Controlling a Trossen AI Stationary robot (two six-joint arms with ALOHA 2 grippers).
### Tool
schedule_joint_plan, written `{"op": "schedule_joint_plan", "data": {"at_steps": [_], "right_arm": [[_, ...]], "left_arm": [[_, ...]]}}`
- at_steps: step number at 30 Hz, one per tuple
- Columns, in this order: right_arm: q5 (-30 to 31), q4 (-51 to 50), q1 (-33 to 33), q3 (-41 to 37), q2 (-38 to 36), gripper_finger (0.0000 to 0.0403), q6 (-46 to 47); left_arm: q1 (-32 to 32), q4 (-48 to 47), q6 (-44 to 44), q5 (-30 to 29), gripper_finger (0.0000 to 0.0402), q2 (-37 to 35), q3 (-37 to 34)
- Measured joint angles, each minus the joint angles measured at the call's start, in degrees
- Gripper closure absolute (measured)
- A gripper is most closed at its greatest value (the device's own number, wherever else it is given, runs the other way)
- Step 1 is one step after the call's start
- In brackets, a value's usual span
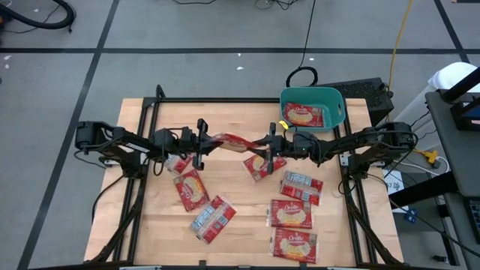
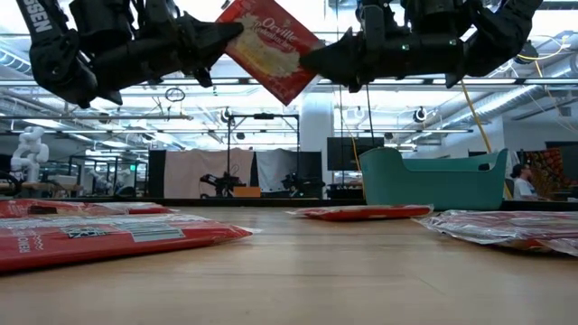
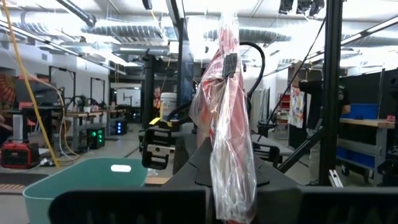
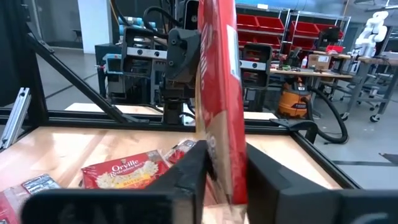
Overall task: Sort popcorn bags into baskets
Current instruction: Put the red popcorn bag into the blue bin
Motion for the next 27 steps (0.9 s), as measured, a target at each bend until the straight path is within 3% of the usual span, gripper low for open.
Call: {"op": "schedule_joint_plan", "data": {"at_steps": [6, 12, 20, 27], "right_arm": [[0.07, -0.76, -0.04, 0.0, 0.02, 0.0394, -0.67], [0.23, -7.44, -0.04, 0.0, -2.35, 0.0386, 1.55], [3.34, -31.84, -1.49, 0.02, -18.32, 0.0394, 3.01], [-0.05, -57.77, -8.35, 3.76, -31.79, 0.0391, 3.2]], "left_arm": [[0.24, -1.8, 0.19, 0.01, 0.0372, -0.04, 0.0], [-0.46, -3.34, -0.26, 0.06, 0.0282, -0.06, 0.02], [2.55, -11.21, -1.6, -2.6, 0.0174, -1.45, 0.02], [5.44, -18.53, -5.66, -3.9, 0.0153, -2.03, 0.0]]}}
